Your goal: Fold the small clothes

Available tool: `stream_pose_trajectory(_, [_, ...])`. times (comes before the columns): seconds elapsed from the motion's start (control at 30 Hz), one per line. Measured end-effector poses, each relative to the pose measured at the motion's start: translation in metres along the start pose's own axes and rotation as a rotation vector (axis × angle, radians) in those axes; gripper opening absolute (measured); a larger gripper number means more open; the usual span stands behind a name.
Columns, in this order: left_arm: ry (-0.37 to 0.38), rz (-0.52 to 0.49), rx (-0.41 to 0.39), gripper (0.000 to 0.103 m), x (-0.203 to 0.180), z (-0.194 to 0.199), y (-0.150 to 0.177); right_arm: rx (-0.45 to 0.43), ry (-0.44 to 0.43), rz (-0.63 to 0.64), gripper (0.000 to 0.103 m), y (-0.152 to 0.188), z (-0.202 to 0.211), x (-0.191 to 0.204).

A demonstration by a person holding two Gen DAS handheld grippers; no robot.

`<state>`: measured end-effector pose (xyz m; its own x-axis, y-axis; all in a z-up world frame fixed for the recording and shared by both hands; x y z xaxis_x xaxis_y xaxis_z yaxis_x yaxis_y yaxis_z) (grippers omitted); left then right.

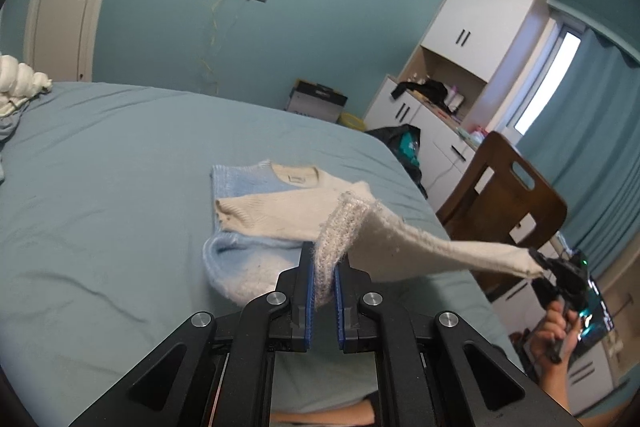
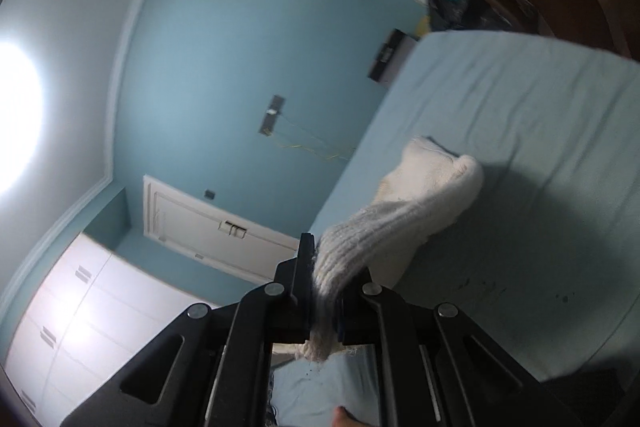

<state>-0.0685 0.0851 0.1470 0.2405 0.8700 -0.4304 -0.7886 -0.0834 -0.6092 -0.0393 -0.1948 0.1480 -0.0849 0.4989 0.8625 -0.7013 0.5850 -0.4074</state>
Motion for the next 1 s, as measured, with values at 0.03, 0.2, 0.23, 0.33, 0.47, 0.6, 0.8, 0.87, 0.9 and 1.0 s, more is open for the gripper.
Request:
stream_pose_trajectory(0.03, [0.002, -0.004, -0.002, 0.007, 0.000, 0.007, 0.003, -0.001, -0.018, 0.010, 0.004, 0.007, 0.006, 0.009])
stream_pose_trajectory(0.2, [0.006, -0.023, -0.017, 0.007, 0.007, 0.041, 0.024, 0.023, -0.051, 0.052, 0.004, 0.036, 0.028, 0.041])
stream_pose_trajectory(0.23, [0.018, -0.014, -0.011, 0.007, 0.009, 0.048, 0.029, 0.029, -0.056, 0.075, 0.004, 0.044, 0.035, 0.049])
stream_pose_trajectory(0.33, [0.055, 0.002, 0.011, 0.007, 0.015, 0.064, 0.041, 0.067, -0.074, 0.128, 0.004, 0.058, 0.044, 0.066])
stream_pose_trajectory(0.47, [0.085, 0.082, 0.068, 0.007, 0.035, 0.045, 0.037, 0.154, -0.051, 0.103, 0.004, 0.062, 0.031, 0.061])
stream_pose_trajectory(0.6, [0.129, 0.158, 0.132, 0.007, 0.063, -0.017, -0.004, 0.242, 0.015, 0.025, 0.004, 0.023, -0.025, 0.024])
stream_pose_trajectory(0.8, [0.036, 0.364, 0.210, 0.012, 0.143, -0.182, -0.111, 0.379, 0.088, -0.074, 0.058, -0.099, -0.181, -0.049])
stream_pose_trajectory(0.87, [-0.058, 0.436, 0.291, 0.017, 0.172, -0.238, -0.111, 0.353, 0.181, -0.165, 0.092, -0.114, -0.208, -0.089])
stream_pose_trajectory(0.9, [-0.115, 0.460, 0.324, 0.019, 0.184, -0.256, -0.106, 0.321, 0.253, -0.222, 0.092, -0.123, -0.221, -0.119])
stream_pose_trajectory(1.0, [-0.198, 0.430, 0.423, 0.029, 0.205, -0.299, -0.082, 0.384, 0.367, -0.291, 0.092, -0.116, -0.248, -0.183])
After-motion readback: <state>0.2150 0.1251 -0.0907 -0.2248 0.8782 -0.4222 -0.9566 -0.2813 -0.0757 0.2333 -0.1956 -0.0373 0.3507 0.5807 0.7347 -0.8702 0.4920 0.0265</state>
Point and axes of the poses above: each gripper's, at about its wrist camera, not at the fingertips, and z roughly against the way its jaws point, x to its left, y to its underside, the point moved 7 cm from there along -z, roughly the way its jaws point, and after that the axes turned 10 degrees about x, right-handed, at the moved point
